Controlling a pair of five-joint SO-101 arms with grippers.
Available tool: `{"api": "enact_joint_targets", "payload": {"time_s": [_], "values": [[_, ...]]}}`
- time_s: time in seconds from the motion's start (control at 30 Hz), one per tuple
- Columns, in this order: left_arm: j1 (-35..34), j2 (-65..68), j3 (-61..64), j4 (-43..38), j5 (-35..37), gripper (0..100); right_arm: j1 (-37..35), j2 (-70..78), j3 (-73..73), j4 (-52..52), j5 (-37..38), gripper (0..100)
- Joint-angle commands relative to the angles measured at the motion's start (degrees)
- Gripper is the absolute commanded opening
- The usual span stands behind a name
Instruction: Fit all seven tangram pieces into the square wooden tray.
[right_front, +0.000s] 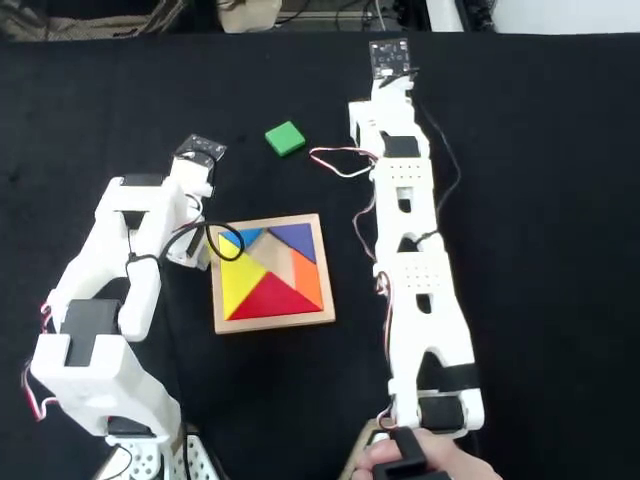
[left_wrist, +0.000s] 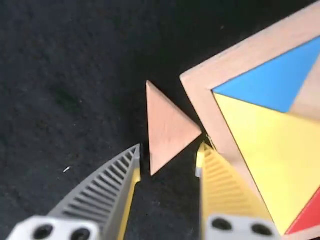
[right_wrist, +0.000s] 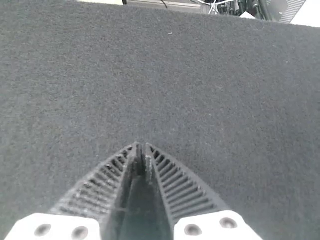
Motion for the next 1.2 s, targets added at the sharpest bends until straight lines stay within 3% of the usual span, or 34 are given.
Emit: {"api": "enact_joint_targets", "payload": {"time_s": [0.0, 0.37, 0.63, 0.83, 1.07, 1.17], "values": [[-0.31, -0.35, -2.07, -1.14, 0.0, 19, 0.62, -3.47, -3.03, -1.23, 0.18, 1.1], [0.75, 1.14, -6.11, -2.46, 0.44, 19, 0.62, -3.47, -3.03, -1.23, 0.18, 1.1], [3.65, 4.57, -7.16, -2.02, 11.6, 19, 0.62, -3.47, -3.03, -1.23, 0.18, 1.1], [4.0, 1.85, -7.34, -2.46, 17.14, 7, 0.62, -3.56, -3.03, -1.23, 0.18, 1.1], [4.35, -1.85, -5.76, -2.55, 25.32, 20, 0.62, -3.56, -3.03, -1.23, 0.18, 1.1], [3.38, -1.93, -5.85, -2.55, 24.7, 18, 0.62, -3.56, -3.03, -1.23, 0.18, 1.1]]}}
